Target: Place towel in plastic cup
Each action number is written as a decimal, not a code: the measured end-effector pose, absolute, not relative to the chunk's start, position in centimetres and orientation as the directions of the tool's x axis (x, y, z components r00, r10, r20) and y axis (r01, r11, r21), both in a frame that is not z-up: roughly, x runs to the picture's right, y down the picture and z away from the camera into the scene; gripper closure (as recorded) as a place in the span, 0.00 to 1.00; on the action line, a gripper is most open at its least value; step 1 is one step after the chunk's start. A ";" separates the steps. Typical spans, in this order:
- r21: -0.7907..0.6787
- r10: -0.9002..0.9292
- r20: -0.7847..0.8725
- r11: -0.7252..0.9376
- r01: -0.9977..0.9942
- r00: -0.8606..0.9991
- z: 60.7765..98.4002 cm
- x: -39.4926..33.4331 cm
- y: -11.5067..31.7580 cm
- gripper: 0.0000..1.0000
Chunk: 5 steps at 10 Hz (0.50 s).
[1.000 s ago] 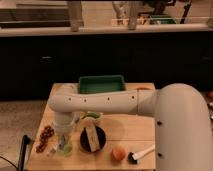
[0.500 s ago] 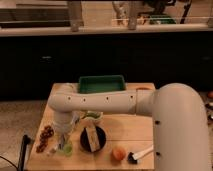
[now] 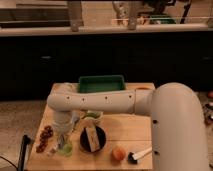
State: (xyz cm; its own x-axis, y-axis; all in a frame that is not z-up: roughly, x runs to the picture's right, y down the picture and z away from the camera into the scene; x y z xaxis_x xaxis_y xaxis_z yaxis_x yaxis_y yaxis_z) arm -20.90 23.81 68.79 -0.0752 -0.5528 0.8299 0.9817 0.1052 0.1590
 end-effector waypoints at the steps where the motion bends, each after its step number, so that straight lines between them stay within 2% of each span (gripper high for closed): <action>1: 0.159 -0.554 0.829 0.102 0.982 -0.077 68.8 -21.0 23.9 0.78; 5: 0.167 -0.546 0.833 0.095 0.981 -0.089 68.9 -21.4 24.6 0.38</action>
State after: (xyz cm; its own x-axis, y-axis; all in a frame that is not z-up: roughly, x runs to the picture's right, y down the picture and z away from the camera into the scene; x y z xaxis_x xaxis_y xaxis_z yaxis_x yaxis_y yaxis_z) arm -21.41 24.63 68.90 -0.0886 -0.5458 0.8332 0.9814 0.0951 0.1666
